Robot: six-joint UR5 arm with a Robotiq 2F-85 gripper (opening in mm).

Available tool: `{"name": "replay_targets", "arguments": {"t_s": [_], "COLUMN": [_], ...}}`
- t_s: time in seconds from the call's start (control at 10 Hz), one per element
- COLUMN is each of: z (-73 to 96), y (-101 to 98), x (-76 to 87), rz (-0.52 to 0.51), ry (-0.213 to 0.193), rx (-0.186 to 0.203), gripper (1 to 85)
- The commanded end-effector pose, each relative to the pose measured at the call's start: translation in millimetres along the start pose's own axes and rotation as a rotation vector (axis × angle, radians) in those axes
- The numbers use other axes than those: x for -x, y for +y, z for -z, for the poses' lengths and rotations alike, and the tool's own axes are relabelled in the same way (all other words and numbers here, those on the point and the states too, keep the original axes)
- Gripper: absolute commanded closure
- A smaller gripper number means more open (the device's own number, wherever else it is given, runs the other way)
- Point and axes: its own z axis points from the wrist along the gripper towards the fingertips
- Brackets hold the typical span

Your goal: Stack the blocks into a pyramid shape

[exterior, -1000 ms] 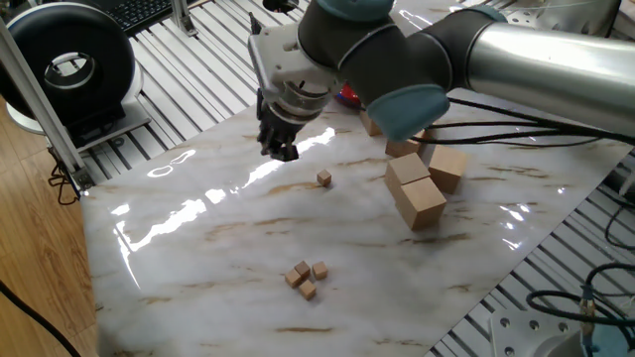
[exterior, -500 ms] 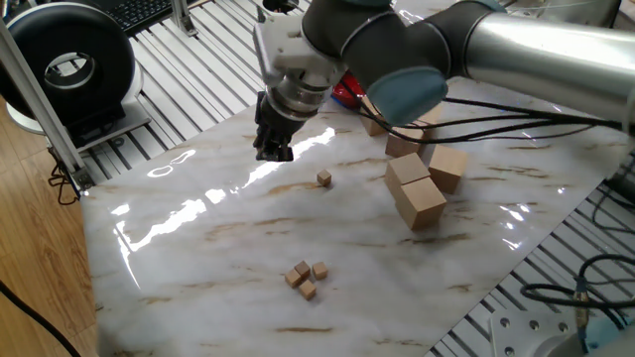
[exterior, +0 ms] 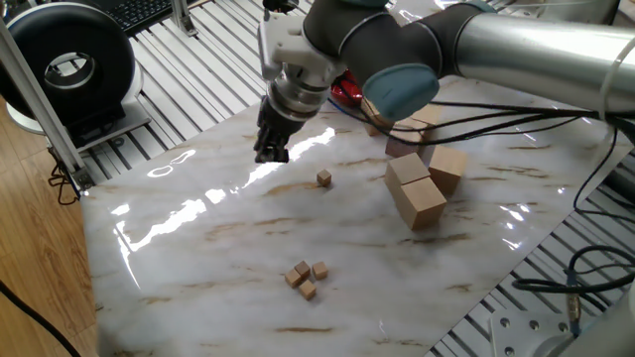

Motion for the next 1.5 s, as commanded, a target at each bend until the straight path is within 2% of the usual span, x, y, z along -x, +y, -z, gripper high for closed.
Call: {"name": "replay_targets", "arguments": {"t_s": [0.0, 0.2, 0.3, 0.4, 0.5, 0.7, 0.8, 0.9, 1.0, 1.1, 1.2, 1.3, 1.4], "z": [-5.3, -23.0, -27.7, -30.5, -33.5, -31.8, -30.4, -27.8, -27.2, -25.7, -23.7, -22.5, -21.8], "y": [13.3, 31.3, 32.7, 31.0, 21.9, 8.9, 10.8, 7.7, 4.1, 2.1, 3.3, 6.7, 7.3], "x": [-8.5, -9.6, -16.4, -22.7, -28.8, -32.8, -32.4, -35.5, -30.4, -30.7, -31.1, -22.5, -17.2], "rz": [-0.144, -0.212, -0.21, -0.205, -0.226, -0.192, -0.232, -0.266, -0.304, -0.313, -0.303, -0.318, -0.309], "ry": [0.028, 0.007, 0.018, 0.035, 0.057, 0.07, 0.07, 0.083, 0.064, 0.068, 0.073, 0.044, 0.023], "rx": [0.028, 0.01, -0.005, -0.015, -0.051, -0.102, -0.095, -0.111, -0.121, -0.12, -0.102, -0.07, -0.057], "gripper": [84.7, 84.7, 84.7, 84.7, 84.7, 84.7, 84.7, 84.7, 84.7, 84.7, 76.3, 70.7, 64.7]}}
